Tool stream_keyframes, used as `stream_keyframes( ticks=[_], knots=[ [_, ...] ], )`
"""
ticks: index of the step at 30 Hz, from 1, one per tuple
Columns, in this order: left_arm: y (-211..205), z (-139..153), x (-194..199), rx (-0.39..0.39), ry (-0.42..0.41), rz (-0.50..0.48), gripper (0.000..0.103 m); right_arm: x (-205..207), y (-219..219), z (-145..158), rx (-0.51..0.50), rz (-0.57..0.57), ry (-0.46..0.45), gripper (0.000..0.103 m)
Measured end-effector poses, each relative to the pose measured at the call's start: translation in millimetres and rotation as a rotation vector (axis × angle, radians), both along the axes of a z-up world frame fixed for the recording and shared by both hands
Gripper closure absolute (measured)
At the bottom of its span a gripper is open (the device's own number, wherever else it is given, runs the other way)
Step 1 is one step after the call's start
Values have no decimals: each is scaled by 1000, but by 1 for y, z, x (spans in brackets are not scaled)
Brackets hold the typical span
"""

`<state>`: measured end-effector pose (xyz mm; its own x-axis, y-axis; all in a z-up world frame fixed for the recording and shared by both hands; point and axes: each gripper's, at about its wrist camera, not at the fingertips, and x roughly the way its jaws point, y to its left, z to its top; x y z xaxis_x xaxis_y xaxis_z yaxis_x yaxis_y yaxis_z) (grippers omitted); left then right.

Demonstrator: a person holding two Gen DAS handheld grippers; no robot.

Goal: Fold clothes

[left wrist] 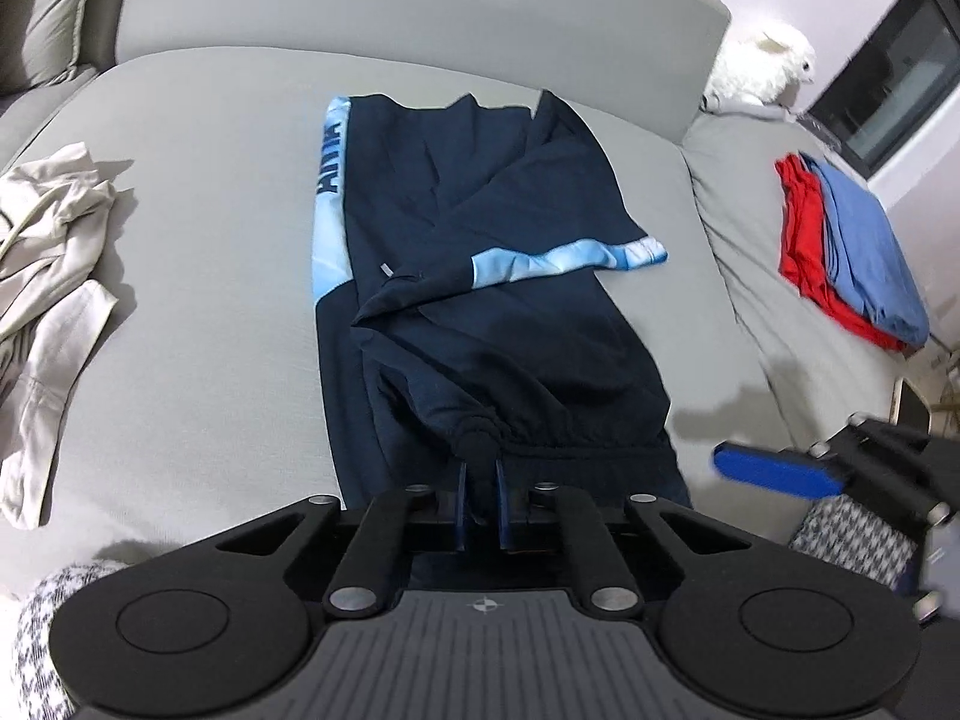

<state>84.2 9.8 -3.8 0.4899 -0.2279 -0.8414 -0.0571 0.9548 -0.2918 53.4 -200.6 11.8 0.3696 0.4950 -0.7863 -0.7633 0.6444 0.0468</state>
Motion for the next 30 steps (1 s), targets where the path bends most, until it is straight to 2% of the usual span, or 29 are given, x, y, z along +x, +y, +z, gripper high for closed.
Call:
stream_keyframes(
  ticks=[7,8,9,10,11,13,15,18,22,23,25,28,30],
  knots=[
    [1,22,-3,-14,-37,34,95,-16,28,-14,-140,122,-187,43],
    [2,24,-5,-14,-38,38,95,-21,35,-17,-177,161,-221,49],
    [2,25,-6,-14,-39,41,95,-25,40,-21,-211,191,-256,60],
    [3,26,-7,-16,-38,46,95,-27,42,-22,-234,208,-278,67],
    [4,26,-10,-10,-38,59,95,-32,49,-28,-296,241,-338,83],
    [7,27,-14,-4,-36,69,95,-37,54,-30,-336,269,-391,87],
    [11,30,-22,-21,-30,78,95,-41,56,-23,-316,274,-407,98],
    [10,31,-34,-16,-18,68,95,-48,54,-9,-301,282,-439,100],
    [5,7,-38,21,57,62,94,-56,50,0,-294,316,-408,100],
    [4,-1,-37,35,79,59,91,-58,51,-3,-309,341,-386,99],
    [3,-7,-36,64,89,62,81,-61,53,-12,-334,364,-369,93],
    [1,7,-40,118,30,55,64,-60,58,-23,-338,363,-321,78],
    [-1,25,-42,177,-47,34,63,-56,52,-14,-280,323,-296,67]
  ],
)
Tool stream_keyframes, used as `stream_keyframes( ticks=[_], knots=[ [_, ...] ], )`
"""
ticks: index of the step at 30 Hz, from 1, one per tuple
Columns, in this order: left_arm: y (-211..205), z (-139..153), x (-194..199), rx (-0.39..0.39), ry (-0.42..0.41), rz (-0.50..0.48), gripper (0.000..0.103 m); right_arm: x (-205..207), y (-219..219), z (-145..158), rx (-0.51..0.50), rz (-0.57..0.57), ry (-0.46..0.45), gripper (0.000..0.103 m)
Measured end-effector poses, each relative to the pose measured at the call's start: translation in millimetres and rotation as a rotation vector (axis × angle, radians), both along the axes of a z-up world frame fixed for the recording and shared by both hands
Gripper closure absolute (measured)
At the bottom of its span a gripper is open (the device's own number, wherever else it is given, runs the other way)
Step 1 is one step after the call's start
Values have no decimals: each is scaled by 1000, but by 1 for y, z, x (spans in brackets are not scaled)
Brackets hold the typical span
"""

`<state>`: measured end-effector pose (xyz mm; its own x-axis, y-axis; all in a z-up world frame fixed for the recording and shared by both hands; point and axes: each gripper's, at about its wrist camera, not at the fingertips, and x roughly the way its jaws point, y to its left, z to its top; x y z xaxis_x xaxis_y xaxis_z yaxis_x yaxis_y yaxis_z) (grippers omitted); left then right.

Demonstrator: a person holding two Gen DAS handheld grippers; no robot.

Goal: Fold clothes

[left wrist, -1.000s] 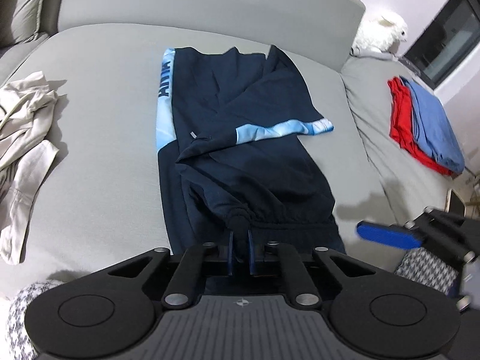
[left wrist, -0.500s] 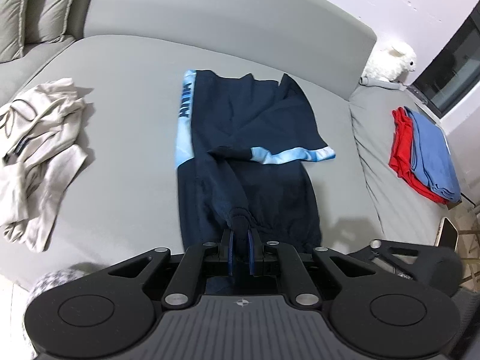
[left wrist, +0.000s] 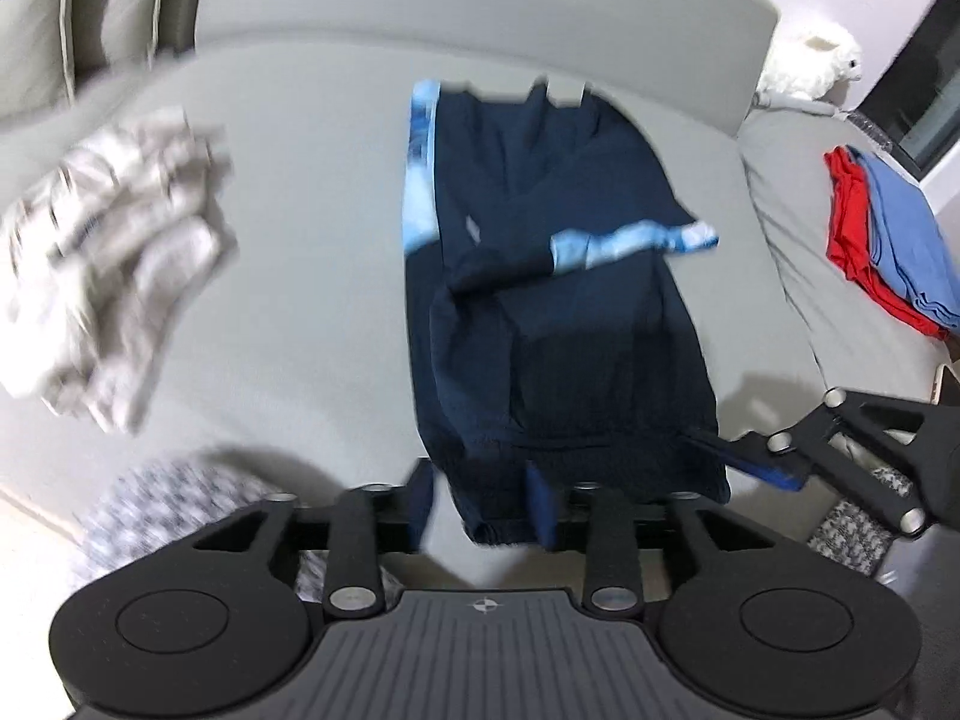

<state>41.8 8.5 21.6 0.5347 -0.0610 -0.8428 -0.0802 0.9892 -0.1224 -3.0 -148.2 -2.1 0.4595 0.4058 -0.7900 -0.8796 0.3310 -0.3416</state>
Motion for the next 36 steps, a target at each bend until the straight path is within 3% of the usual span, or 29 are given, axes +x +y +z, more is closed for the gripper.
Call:
stream_keyframes(
  ticks=[4,7,12,16,19,21,27,32,36],
  knots=[
    [-7,22,3,38,-140,-51,63,13,-20,28,135,-88,65,59],
    [-23,31,18,108,-235,-143,63,34,-44,53,282,-207,176,52],
    [-58,13,62,215,-225,-246,62,81,-85,73,454,-462,273,53],
    [-82,-10,94,280,-193,-307,62,120,-101,59,484,-652,281,57],
    [-95,-31,104,393,-177,-386,60,149,-106,40,513,-752,324,57],
    [-101,-44,106,479,-178,-442,60,161,-109,29,520,-784,356,57],
    [-116,-72,115,620,-138,-574,57,194,-115,-3,537,-837,435,57],
    [-123,-90,125,690,-97,-593,57,215,-120,-28,566,-895,494,57],
    [-128,-89,144,693,-111,-582,57,229,-123,-45,592,-942,533,57]
  ],
)
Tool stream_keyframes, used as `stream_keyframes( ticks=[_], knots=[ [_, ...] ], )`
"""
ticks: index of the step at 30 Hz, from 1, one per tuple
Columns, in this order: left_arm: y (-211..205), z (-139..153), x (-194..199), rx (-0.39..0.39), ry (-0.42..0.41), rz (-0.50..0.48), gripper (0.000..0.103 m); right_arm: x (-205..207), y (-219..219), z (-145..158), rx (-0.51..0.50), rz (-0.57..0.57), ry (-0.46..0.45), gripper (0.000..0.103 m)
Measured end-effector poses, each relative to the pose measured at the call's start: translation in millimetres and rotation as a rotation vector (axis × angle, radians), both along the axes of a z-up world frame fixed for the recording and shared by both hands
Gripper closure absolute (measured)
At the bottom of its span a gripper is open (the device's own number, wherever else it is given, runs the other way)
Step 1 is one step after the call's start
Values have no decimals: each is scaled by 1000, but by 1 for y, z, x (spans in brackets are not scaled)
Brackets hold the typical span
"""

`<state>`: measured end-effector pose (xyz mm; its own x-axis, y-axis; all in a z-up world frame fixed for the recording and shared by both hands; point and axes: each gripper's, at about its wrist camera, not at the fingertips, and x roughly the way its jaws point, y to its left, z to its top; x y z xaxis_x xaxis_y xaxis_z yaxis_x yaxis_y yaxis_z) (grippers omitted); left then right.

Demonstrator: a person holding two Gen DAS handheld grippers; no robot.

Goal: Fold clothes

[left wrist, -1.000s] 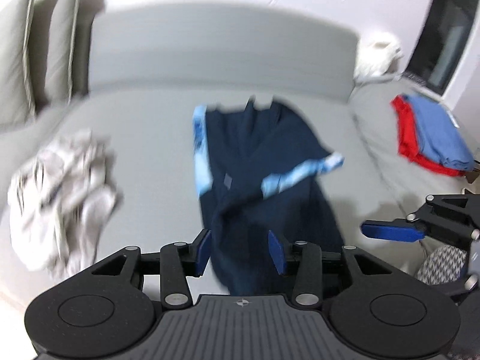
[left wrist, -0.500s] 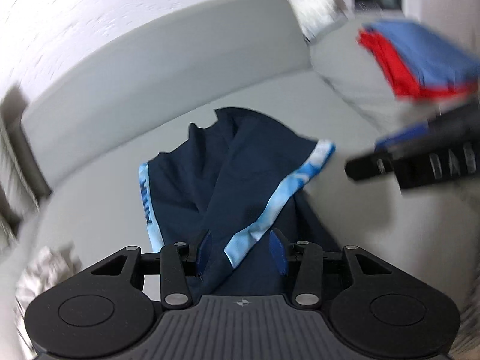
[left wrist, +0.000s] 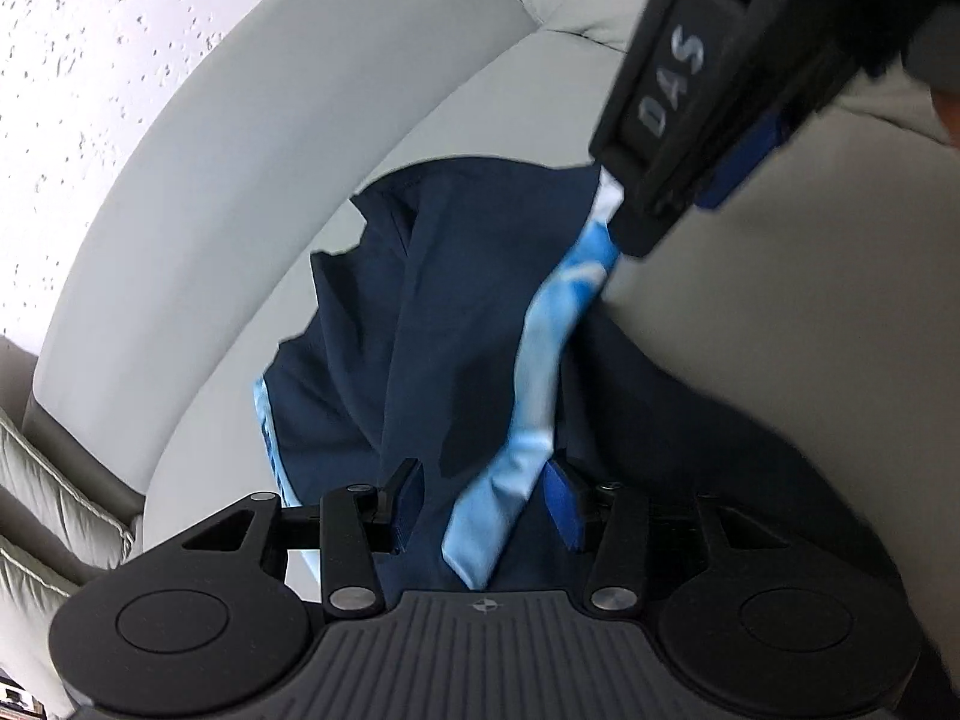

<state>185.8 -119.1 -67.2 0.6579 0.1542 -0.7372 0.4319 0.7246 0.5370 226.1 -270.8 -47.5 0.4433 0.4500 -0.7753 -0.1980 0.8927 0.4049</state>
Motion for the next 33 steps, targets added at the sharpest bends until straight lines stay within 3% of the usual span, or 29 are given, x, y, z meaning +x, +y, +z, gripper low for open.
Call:
stream_keyframes(
  ticks=[3,9,11,12,13,14,17,22,25,31,33],
  knots=[
    [-1,-3,11,14,-1,6,57,13,-8,-13,53,-69,43,51],
    [6,-2,13,-25,2,46,60,39,-26,-44,241,-247,127,53],
    [8,0,13,-40,12,47,68,44,-27,-51,269,-290,129,63],
    [11,2,13,-56,18,48,72,48,-26,-52,265,-303,125,83],
    [12,3,14,-66,21,51,79,49,-23,-48,246,-293,107,94],
    [15,6,14,-85,26,59,84,50,-19,-44,226,-282,88,98],
    [26,15,15,-152,34,94,93,53,-4,-21,163,-215,5,100],
    [50,31,12,-288,24,181,94,61,41,23,104,-68,-95,102],
    [85,42,14,-391,5,285,94,67,75,41,76,11,-133,102],
    [154,37,19,-551,39,488,93,87,177,65,-10,181,-170,102],
    [179,30,17,-627,79,567,83,104,228,60,-81,241,-165,102]
  ],
)
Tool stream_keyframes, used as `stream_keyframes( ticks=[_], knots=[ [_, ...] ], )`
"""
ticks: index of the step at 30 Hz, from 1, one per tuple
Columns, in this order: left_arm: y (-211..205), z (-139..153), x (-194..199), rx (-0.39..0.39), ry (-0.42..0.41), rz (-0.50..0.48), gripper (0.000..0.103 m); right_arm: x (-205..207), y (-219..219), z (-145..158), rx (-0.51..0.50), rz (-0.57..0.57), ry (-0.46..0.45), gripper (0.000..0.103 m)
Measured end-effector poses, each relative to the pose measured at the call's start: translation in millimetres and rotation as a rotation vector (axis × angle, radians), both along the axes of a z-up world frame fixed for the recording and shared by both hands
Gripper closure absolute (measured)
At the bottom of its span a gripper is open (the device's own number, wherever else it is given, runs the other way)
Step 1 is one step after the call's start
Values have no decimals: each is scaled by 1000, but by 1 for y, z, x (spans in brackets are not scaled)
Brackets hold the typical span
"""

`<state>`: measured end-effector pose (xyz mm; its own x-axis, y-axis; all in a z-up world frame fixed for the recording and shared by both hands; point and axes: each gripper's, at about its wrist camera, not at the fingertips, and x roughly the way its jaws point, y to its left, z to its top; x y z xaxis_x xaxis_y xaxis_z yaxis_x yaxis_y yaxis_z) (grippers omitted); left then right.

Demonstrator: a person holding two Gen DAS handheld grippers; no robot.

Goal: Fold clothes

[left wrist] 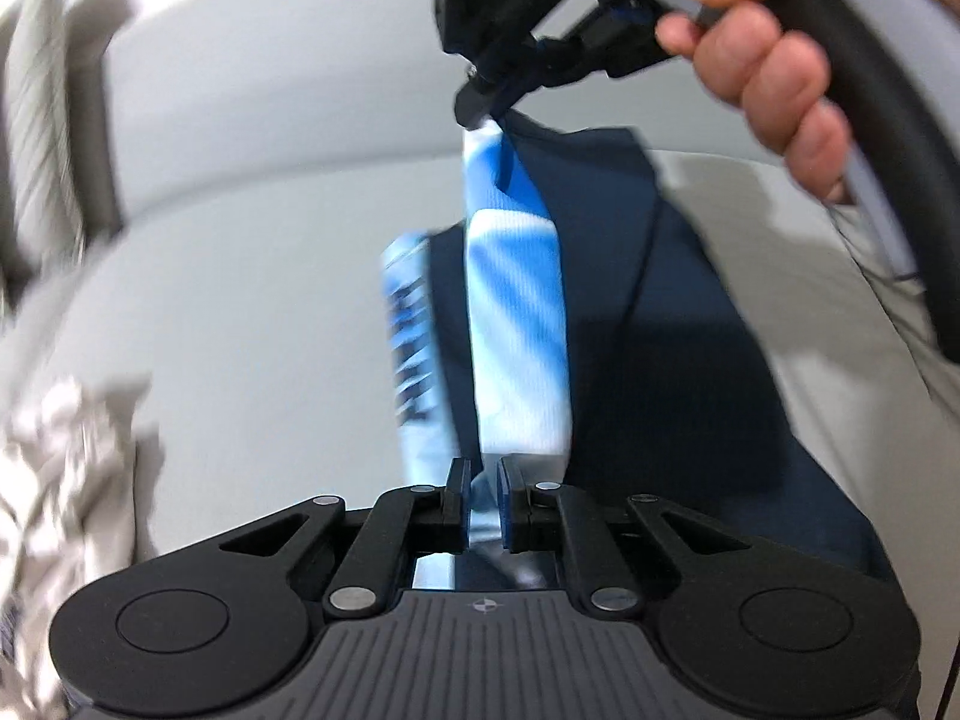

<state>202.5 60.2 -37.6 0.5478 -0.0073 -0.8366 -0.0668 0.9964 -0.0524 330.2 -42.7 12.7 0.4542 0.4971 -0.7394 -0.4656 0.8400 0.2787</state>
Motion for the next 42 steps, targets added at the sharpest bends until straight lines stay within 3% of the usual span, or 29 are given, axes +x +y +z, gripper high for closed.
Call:
stream_keyframes(
  ticks=[1,3,5,7,11,14,15,18,22,23,26,30,34,37,42],
  knots=[
    [5,-1,-2,-15,5,17,69,5,10,-1,-13,9,9,102],
    [15,-1,-13,-33,-9,51,65,21,48,-20,-58,51,79,93],
    [25,-1,-24,-57,-19,84,58,27,71,-34,-99,95,92,71],
    [31,1,-32,-81,-25,104,58,26,81,-43,-127,124,93,48],
    [27,10,-28,-96,-89,92,60,17,80,-28,-108,158,28,39],
    [16,14,-12,-82,-148,52,61,2,61,-10,-144,175,-12,40],
    [15,10,5,-80,-161,41,61,-4,53,-7,-157,178,-25,46],
    [15,0,49,-93,-190,19,61,-22,9,-1,-181,155,-54,49],
    [19,-13,90,-101,-155,53,68,-23,-41,-11,-121,80,-19,50],
    [21,-16,97,-108,-142,63,69,-22,-55,-14,-103,57,-9,53],
    [25,-26,109,-143,-134,77,70,-23,-77,-26,-41,41,38,78],
    [30,-40,114,-185,-143,76,70,-21,-84,-43,6,41,57,77],
    [29,-39,110,-167,-188,74,91,-21,-87,-56,28,26,74,77],
    [26,-36,107,-132,-234,54,97,-22,-80,-66,24,20,83,77],
    [25,-49,119,-124,-153,47,97,-24,-83,-74,14,6,94,76]
  ],
)
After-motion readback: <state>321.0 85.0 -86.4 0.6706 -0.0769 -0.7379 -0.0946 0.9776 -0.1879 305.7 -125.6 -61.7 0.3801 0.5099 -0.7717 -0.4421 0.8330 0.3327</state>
